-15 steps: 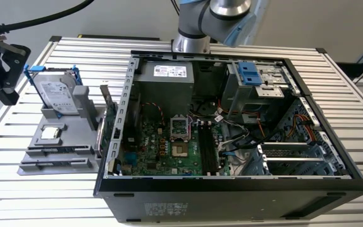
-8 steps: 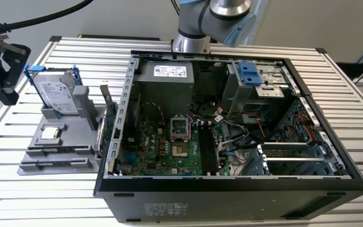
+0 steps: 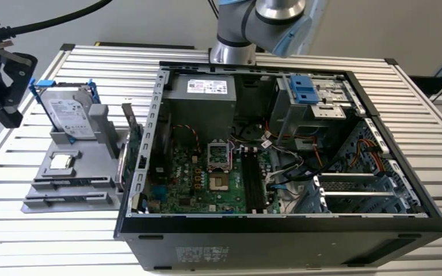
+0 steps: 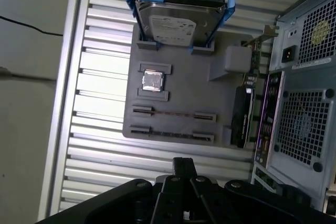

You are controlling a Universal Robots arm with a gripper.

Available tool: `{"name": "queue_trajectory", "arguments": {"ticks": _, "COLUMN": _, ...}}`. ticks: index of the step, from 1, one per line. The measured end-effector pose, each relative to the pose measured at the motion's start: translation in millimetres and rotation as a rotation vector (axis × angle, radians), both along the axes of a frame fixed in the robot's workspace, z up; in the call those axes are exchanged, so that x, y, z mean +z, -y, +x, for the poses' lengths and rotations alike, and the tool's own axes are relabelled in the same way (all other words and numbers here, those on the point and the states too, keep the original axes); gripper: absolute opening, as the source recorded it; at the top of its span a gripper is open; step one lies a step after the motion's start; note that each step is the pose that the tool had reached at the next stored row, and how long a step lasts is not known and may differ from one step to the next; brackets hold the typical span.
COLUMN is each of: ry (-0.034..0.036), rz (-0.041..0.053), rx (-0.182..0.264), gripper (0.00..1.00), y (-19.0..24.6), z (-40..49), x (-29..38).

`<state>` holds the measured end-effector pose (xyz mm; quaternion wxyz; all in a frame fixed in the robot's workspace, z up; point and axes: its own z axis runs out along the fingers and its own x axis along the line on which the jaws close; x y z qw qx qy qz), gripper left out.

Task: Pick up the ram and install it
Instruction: 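Pick up the ram and move it above insertion slot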

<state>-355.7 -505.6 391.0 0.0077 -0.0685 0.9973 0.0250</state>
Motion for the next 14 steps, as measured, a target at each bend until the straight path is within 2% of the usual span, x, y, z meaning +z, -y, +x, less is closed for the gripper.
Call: {"name": "queue_trajectory", "arguments": {"ticks": 14, "ry": -0.0001, "rz": -0.0001, "rx": 0.037, "gripper": 0.0, "y": 0.0, "z": 0.0, "x": 0.1}}
